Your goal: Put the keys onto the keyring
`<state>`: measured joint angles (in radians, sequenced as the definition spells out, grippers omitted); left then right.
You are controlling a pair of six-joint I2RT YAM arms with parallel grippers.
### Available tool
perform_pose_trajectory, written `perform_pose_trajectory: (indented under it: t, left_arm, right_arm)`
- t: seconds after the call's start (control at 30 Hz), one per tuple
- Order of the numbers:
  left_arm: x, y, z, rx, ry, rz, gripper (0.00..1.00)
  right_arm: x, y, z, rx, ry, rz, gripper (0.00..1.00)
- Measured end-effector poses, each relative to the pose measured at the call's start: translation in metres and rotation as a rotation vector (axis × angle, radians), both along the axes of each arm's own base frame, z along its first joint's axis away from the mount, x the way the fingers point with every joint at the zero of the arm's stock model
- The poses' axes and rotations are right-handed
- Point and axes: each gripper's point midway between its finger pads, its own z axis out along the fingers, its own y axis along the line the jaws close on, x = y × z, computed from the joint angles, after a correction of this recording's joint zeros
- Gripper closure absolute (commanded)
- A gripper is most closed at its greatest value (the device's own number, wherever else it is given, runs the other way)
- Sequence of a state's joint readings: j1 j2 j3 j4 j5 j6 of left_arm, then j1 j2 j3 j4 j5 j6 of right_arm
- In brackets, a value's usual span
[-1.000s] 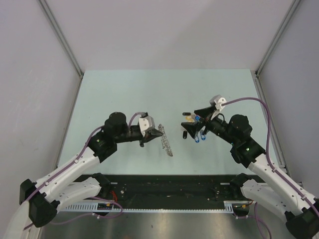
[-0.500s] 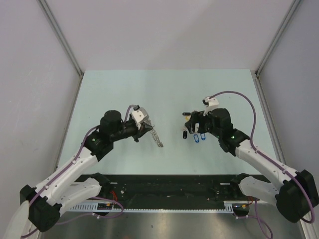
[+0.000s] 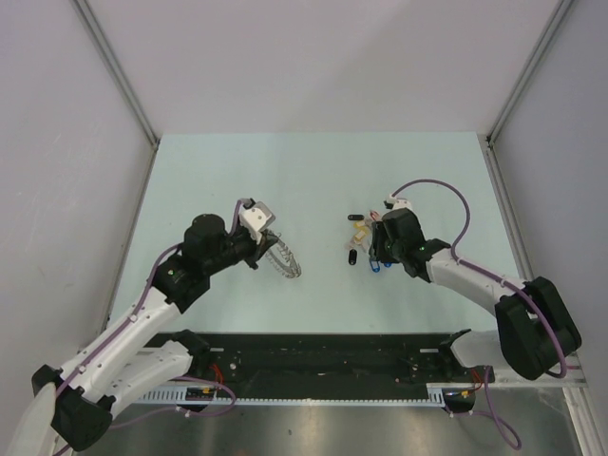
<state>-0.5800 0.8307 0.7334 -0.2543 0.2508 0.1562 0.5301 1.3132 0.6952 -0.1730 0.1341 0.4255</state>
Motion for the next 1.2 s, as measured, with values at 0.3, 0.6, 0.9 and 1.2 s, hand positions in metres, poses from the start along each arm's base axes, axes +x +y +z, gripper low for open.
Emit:
perform_pose_trajectory:
  t: [0.3,0.6,0.9,1.2]
  left_arm:
    - [0.002,0.007,0.007,-0.002,-0.029,0.038,1.0]
    - [0.002,0.009,0.01,-0.006,-0.04,0.044,1.0]
    - [0.002,0.009,0.01,-0.005,-0.04,0.044,1.0]
    - [0.002,0.009,0.01,-0.005,-0.04,0.044,1.0]
  right_arm:
    - [0.006,-0.001,-0.024,-0.027,0.038,-0.027,0.73]
    - [0.014,0.0,-0.036,-0.043,0.04,-0.041,0.78]
    - [0.019,-0.002,-0.04,-0.051,0.033,-0.043,1.0]
    - [0.014,-0.004,-0.017,-0.091,0.039,0.015,1.0]
